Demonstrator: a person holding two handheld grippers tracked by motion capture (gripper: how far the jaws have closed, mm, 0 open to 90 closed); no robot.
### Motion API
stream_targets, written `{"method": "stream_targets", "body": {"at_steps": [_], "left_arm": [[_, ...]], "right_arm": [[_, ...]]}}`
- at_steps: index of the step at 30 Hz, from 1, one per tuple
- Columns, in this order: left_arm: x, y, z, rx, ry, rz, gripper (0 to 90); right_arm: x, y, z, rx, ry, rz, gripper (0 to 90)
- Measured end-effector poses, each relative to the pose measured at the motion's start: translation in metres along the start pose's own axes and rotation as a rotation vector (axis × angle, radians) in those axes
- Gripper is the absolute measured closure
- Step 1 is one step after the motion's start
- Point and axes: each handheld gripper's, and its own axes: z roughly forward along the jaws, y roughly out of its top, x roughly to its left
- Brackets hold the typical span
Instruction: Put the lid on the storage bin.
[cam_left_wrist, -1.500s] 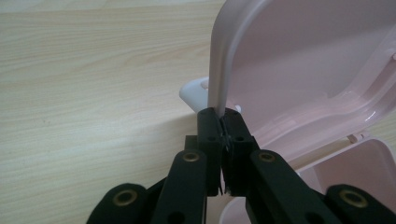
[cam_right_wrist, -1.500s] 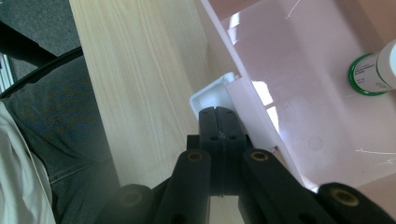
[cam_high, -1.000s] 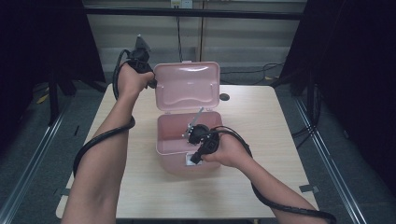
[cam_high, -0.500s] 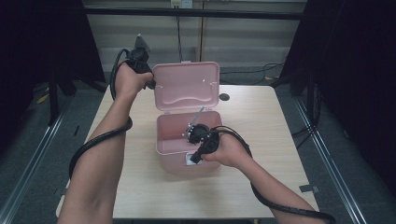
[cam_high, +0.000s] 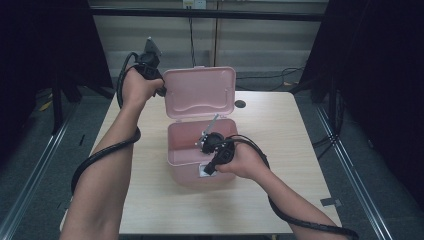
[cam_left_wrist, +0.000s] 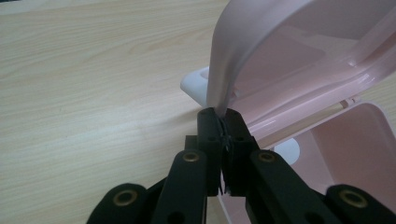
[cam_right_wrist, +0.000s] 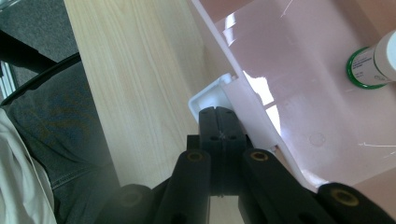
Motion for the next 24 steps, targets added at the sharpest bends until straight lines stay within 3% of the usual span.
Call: {"method": "stream_targets", "body": {"at_steps": [24], "left_arm": [[-0.0039,-0.0073,-0.0062,-0.018,0.023,0.032,87.7]], "right_arm": [[-0.0034,0.0036,0.0013,-0.008,0.001,0.027,90.0]]}}
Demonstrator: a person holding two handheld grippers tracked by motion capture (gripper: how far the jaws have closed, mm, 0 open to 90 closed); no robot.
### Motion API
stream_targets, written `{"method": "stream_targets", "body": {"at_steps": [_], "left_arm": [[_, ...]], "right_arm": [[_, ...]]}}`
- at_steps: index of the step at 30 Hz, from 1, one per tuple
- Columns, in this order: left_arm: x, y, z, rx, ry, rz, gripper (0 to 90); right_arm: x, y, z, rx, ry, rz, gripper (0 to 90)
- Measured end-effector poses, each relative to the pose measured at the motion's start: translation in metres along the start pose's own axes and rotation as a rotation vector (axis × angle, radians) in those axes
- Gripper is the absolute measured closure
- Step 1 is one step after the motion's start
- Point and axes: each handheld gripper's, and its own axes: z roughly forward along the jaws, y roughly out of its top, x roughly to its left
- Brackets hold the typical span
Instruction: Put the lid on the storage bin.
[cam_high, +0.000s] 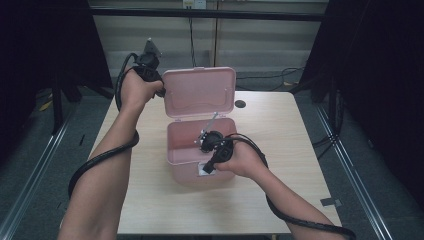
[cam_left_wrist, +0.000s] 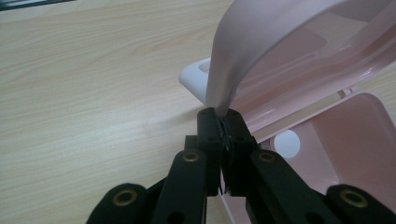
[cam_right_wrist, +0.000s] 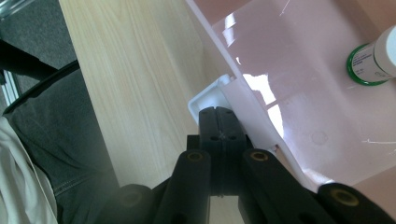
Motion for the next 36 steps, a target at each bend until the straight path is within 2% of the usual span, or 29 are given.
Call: {"method": "stream_targets", "body": {"at_steps": [9,15,16,18,21,32,36], "left_arm": [[-0.002,-0.003,-0.003,-0.005,0.009,0.008,87.6],[-0.003,-0.006,-0.005,-0.009,0.009,0.029,87.4],[-0.003,-0.007,-0.005,-0.013,0.006,0.019,87.4],[-0.001,-0.008,-0.007,-0.010,0.008,0.029,87.3],[-0.001,-0.010,-0.007,-0.017,0.005,0.019,87.2],[-0.004,-0.014,-0.010,-0.012,0.005,0.041,86.9],[-0.003,-0.015,-0.010,-0.017,-0.001,0.033,86.8]], "right_arm": [[-0.001,0.002,0.001,-0.004,-0.001,0.013,90.0],[-0.002,0.005,0.002,-0.014,0.004,0.024,90.0],[-0.002,0.005,0.002,-0.016,0.004,0.024,90.0],[-0.003,0.005,0.002,-0.017,0.005,0.025,90.0],[-0.003,0.006,0.003,-0.019,0.001,0.024,90.0],[-0.004,0.010,0.004,-0.022,0.001,0.043,90.0],[-0.005,0.011,0.004,-0.024,0.003,0.043,90.0]]}}
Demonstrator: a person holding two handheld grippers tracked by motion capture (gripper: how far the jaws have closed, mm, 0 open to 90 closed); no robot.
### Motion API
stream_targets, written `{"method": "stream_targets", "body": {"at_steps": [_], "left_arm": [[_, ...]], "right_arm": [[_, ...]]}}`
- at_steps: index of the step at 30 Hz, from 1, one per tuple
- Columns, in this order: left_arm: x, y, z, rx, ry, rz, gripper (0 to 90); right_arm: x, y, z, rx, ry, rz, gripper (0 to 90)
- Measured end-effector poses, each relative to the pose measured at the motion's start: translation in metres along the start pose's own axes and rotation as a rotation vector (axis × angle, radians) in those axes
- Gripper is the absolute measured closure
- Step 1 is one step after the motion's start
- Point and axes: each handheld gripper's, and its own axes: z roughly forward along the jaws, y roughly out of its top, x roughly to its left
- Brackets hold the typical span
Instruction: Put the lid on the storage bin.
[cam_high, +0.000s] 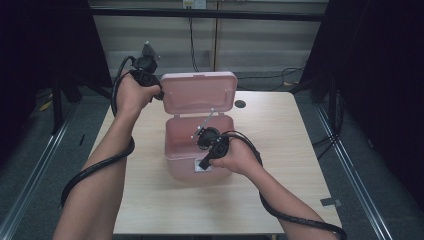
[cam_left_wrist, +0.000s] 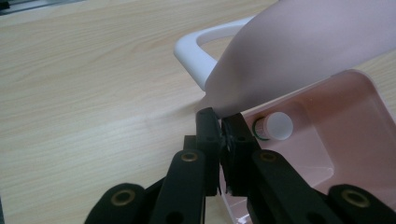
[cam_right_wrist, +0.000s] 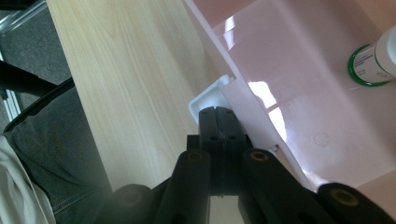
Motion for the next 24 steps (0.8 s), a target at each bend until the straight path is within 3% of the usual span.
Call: {"method": "stream_targets", "body": {"at_steps": [24], "left_arm": [[-0.002,-0.011,-0.003,-0.008,-0.007,0.021,86.4]], "right_arm": [[0.000,0.000,0.000,0.000,-0.006,0.002,90.0]]}}
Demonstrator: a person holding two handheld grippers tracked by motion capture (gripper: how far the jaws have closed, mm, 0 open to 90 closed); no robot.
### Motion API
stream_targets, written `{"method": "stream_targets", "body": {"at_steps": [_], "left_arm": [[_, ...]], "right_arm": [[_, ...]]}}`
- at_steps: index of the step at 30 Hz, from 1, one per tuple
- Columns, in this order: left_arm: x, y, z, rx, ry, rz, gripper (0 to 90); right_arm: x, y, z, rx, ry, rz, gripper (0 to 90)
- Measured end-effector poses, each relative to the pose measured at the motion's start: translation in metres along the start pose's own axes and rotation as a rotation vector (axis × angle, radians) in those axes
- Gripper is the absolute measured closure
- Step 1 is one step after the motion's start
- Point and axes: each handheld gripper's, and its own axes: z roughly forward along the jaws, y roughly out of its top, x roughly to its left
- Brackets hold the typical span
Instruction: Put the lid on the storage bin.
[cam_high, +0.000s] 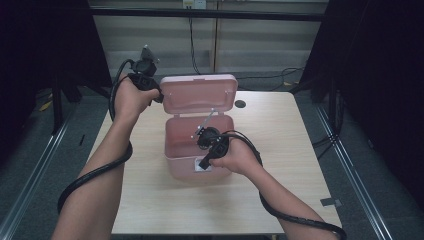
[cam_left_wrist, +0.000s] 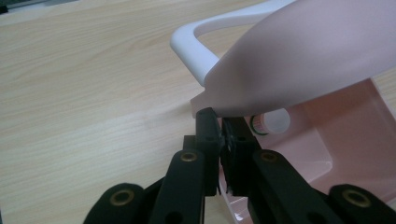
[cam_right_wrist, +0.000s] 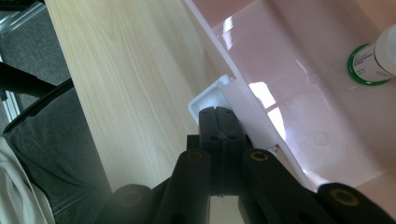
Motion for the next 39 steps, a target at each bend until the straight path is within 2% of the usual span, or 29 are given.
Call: {"method": "stream_targets", "body": {"at_steps": [1,5,6,7,8,9,11,12,18,22,26,29,32,35,39], "left_arm": [[-0.001,-0.001,0.000,-0.003,0.001,-0.009,86.4],[0.000,-0.003,0.000,0.008,-0.004,-0.003,86.8],[0.001,-0.003,0.001,0.005,-0.023,-0.013,90.0],[0.002,-0.004,0.002,0.001,-0.067,-0.025,90.0],[0.001,-0.005,0.003,-0.004,-0.046,-0.019,90.0],[-0.001,-0.005,0.004,0.002,0.000,-0.001,90.0],[-0.002,-0.005,0.005,0.006,-0.003,0.000,90.0],[-0.001,-0.005,0.007,0.020,-0.047,-0.011,90.0],[0.011,-0.002,0.002,0.040,-0.023,-0.050,90.0],[0.024,0.005,-0.004,0.021,-0.021,-0.085,90.0],[0.031,0.020,-0.011,-0.022,-0.031,-0.086,90.0],[0.030,0.034,-0.014,-0.048,-0.039,-0.094,90.0],[0.027,0.044,-0.014,-0.044,-0.059,-0.089,90.0],[0.019,0.049,-0.012,-0.046,-0.083,-0.079,90.0],[0.012,0.051,-0.007,-0.021,-0.101,-0.058,90.0]], "right_arm": [[0.000,0.000,0.000,-0.001,0.001,0.000,90.0],[0.000,0.000,0.000,-0.005,0.000,0.002,90.0],[0.000,0.000,0.000,-0.006,0.002,0.001,90.0],[0.000,0.000,0.001,-0.009,-0.001,0.003,90.0],[0.000,0.000,0.000,-0.010,-0.003,0.004,90.0],[0.000,0.001,0.001,-0.007,-0.002,0.004,90.0],[0.000,0.001,0.001,-0.006,-0.003,0.004,90.0],[0.000,0.000,0.000,-0.008,-0.002,0.004,90.0],[-0.001,0.000,0.000,-0.011,0.004,0.000,90.0],[-0.001,0.000,0.000,-0.011,0.003,0.002,90.0],[-0.002,-0.001,0.000,-0.014,0.010,0.003,90.0],[-0.002,0.000,0.000,-0.007,0.010,-0.003,90.0],[-0.004,0.000,0.000,-0.009,0.019,-0.002,90.0],[-0.005,-0.001,0.000,-0.011,0.030,0.002,90.0],[-0.007,-0.004,0.000,-0.016,0.045,0.014,90.0]]}}
